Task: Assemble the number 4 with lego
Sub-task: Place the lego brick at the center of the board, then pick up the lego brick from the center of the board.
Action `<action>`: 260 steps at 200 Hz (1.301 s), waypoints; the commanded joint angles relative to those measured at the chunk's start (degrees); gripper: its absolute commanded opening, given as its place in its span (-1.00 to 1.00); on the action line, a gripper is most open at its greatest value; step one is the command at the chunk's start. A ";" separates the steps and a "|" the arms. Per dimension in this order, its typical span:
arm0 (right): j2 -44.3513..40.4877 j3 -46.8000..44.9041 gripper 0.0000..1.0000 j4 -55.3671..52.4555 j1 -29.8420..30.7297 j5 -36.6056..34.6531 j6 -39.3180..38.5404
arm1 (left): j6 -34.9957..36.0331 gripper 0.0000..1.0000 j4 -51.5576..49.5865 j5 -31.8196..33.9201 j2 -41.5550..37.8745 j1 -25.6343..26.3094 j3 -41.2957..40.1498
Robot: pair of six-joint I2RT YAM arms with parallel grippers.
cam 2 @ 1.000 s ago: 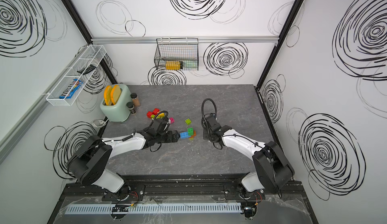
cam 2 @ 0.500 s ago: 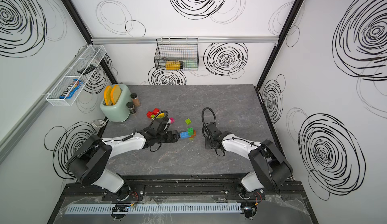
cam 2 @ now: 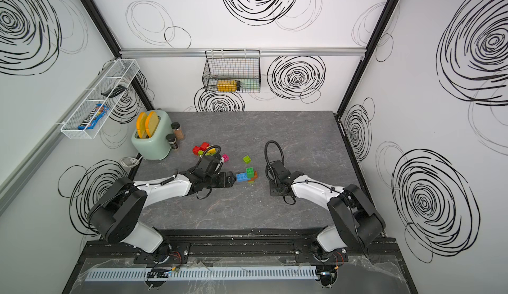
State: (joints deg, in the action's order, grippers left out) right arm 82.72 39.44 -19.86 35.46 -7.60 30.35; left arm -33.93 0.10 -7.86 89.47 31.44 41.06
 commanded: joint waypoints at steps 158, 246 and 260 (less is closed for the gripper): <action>-7.77 13.59 -1.00 -3.49 4.55 4.59 -0.16 | 0.10 0.92 1.66 -0.87 -0.08 -0.33 1.48; 7.15 35.35 -1.00 -16.43 9.26 1.41 0.19 | 0.45 0.92 1.28 -1.21 -0.16 -0.33 1.70; 9.03 36.65 -1.00 -17.28 9.62 1.25 0.35 | 0.53 0.92 1.26 -1.27 -0.26 -0.33 1.74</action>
State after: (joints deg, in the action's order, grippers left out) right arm 89.23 73.25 -30.59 44.42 -4.58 29.95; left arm -33.87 0.12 -8.93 89.47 31.44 41.06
